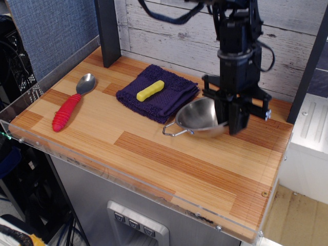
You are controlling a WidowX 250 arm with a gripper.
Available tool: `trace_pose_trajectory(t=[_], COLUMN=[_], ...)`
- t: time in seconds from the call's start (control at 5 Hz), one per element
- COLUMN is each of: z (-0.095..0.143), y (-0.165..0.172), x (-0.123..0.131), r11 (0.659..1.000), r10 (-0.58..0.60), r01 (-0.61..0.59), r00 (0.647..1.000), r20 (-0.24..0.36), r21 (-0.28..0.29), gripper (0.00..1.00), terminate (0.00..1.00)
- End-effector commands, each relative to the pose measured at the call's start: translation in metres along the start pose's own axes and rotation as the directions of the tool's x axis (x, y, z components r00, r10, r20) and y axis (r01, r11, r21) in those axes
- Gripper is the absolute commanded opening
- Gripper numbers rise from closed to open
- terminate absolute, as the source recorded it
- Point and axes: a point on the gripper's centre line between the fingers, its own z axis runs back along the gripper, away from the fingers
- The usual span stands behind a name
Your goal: Slide the pot back next to the purple rag.
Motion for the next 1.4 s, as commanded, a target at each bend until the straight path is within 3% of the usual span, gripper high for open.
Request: trace_pose_trajectory(t=[0.0,0.2,0.4,0.6,0.8,1.0,1.2], z=[0.038,0.064,0.112,0.159,0.182,0.178,0.167], y=[0.001,-0.002,-0.006,-0.009,-0.006,0.001,0.009], x=[-0.005,-0.014,-0.033,-0.058,-0.078,-0.082,-0.077], r11=[0.999,0.998,0.996,0.975,0.938,0.912,0.911], r10=[-0.038,-0.056,0.008,0.136,0.251,0.309,0.311], r01=[0.038,0.056,-0.027,-0.175,-0.297,-0.349,-0.345], r00=[0.995,0.987,0.974,0.956,0.936,0.930,0.935], r20=[0.091,0.150,0.227,0.260,0.245,0.199,0.172], r21=[0.011,0.007,0.080,0.137,0.175,0.215,0.227], gripper=[1.00,1.00,1.00,1.00,1.00,1.00,1.00], terminate=[0.00,0.00,0.00,0.00,0.00,0.00,0.00])
